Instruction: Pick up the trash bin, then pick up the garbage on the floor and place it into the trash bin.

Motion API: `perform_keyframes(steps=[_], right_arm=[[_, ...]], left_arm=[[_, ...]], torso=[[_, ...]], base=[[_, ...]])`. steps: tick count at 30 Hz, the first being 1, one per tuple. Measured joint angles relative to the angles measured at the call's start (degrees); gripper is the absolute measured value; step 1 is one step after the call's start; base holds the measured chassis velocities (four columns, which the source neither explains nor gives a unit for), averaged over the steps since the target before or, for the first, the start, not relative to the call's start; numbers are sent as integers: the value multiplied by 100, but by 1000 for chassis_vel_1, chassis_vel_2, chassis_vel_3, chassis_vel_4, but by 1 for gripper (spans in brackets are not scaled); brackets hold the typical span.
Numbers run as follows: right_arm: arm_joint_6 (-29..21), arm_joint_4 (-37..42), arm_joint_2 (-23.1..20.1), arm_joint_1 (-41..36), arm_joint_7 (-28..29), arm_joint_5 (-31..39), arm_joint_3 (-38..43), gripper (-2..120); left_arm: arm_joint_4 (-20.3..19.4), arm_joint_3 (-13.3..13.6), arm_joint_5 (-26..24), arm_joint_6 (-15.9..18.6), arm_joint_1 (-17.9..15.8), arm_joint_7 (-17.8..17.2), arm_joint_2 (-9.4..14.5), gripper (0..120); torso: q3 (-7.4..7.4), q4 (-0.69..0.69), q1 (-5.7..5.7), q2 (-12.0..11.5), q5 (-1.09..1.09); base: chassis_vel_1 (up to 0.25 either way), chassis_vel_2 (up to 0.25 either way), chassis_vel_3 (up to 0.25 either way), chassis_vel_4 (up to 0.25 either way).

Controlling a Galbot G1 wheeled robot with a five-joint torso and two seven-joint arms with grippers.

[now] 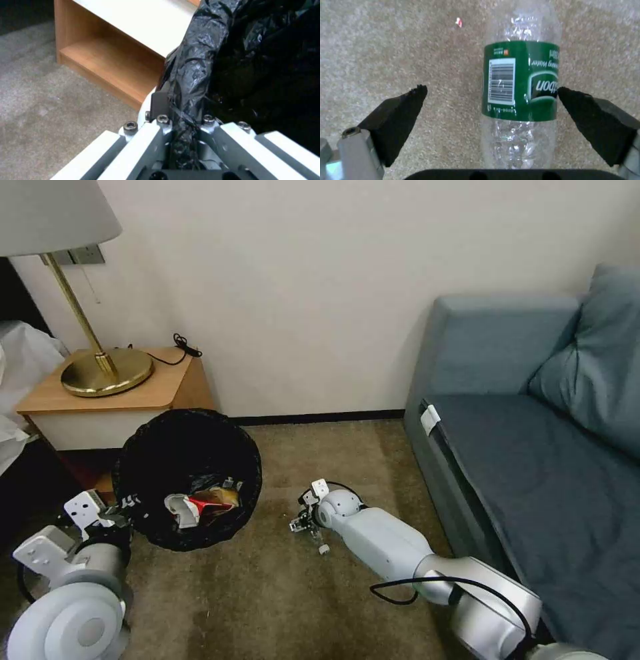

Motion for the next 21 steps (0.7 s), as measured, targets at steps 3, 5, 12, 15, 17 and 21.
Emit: perform_keyframes(steps=[3, 5, 12, 15, 17, 21], right_arm=[[34, -84, 30, -30, -69, -89, 27, 100], [37, -107, 43, -46, -88, -124, 49, 100], [122, -260, 72, -89, -231, -262, 97, 97], [122, -271, 72, -90, -248, -264, 109, 96], [153, -291, 60, -90, -286, -275, 112, 88], [207, -344, 70, -108, -299, -319, 167, 70]], left_arm=[[-12, 6, 1, 0, 0, 0, -1, 1], [-13, 7, 6, 0, 2, 0, -2, 1], [-35, 18, 30, 0, 40, 0, -4, 1], [-38, 17, 32, 0, 45, 0, -3, 1], [-65, 12, 33, 0, 64, 0, 2, 1], [-89, -4, 33, 0, 85, -5, 29, 1]], torso=[[0, 0, 0, 0, 0], [0, -1, 0, 0, 0], [0, 0, 0, 0, 0], [0, 0, 0, 0, 0], [0, 0, 0, 0, 1], [0, 0, 0, 0, 0]], base=[[0, 0, 0, 0], [0, 0, 0, 0], [0, 0, 0, 0], [0, 0, 0, 0], [0, 0, 0, 0], [0, 0, 0, 0]])
